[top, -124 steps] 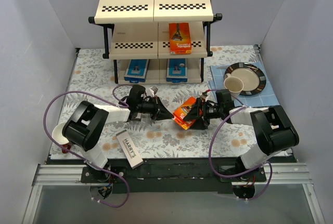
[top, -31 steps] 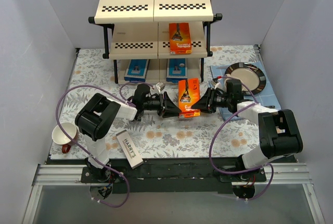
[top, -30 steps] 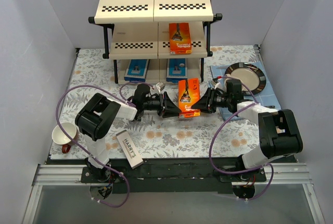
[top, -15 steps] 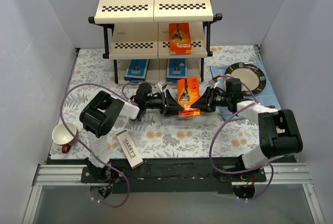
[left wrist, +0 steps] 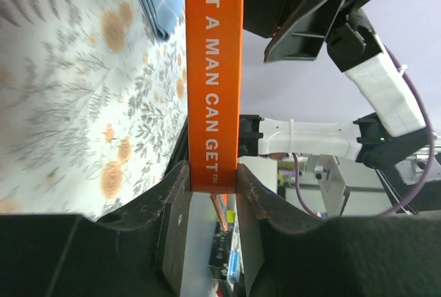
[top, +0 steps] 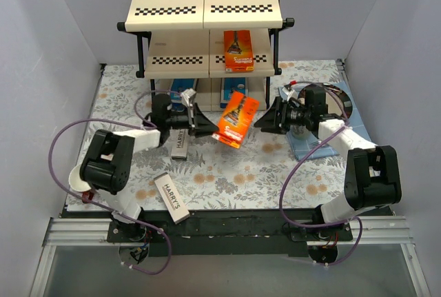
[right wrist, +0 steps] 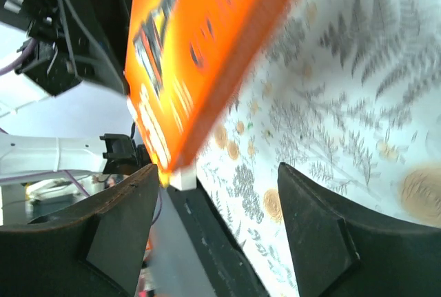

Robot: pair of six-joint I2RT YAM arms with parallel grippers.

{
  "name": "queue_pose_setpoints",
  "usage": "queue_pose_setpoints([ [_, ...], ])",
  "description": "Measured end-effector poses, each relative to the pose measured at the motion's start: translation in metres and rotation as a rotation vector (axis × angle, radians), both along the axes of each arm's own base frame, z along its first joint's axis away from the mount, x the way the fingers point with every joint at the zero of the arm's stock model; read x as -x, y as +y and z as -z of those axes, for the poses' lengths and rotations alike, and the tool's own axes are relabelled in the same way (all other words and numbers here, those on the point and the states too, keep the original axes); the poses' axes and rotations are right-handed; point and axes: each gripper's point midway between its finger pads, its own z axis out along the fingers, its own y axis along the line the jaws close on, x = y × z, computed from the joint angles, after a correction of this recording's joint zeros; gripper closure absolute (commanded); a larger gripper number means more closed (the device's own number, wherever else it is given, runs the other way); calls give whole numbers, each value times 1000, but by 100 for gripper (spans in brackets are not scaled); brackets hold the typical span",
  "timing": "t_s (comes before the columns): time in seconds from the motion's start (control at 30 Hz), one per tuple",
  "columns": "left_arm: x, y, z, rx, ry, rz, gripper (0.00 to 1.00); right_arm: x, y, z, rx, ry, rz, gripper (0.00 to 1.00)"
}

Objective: Place and organize the shaving razors onto the shelf

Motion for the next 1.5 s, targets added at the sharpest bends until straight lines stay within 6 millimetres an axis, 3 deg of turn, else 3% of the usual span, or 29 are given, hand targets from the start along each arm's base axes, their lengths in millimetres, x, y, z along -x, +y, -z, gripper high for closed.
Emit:
queue_pose_setpoints([
  [0.13, -21, 60, -22, 7, -62, -64, 100, -15, -1, -26, -7, -105, -22, 22],
  [0.23, -29, 94, -33, 4, -72, -87, 100, -14, 0, -29, -5, -123, -39, 22],
  [0.33, -27, 110, -44, 0, -92, -81, 100, -9, -1, -25, 7, -108, -51, 21],
  [0.53, -22, 135, -85, 21, -184, -88, 100, -3, -4, -18, 34, -94, -67, 22],
  [0.73, -59, 193, -112, 18, -225, -249, 100, -4, -6, -17, 54, -105, -72, 22],
  [0.87, -103, 229, -115, 15, -207, -337, 100, -4, -7, -17, 64, -115, -67, 22],
  [1.07, -161, 247, -110, 2, -177, -386, 100, -3, -9, -26, 79, -161, -55, 22],
  [1.23, -182, 249, -109, 0, -157, -398, 100, -3, -10, -27, 88, -177, -53, 22],
  [1.33, -187, 240, -112, -5, -153, -397, 100, -4, -11, -26, 95, -182, -51, 22],
  [1.5, -196, 205, -116, -16, -141, -375, 100, -6, -12, -23, 106, -183, -44, 22],
])
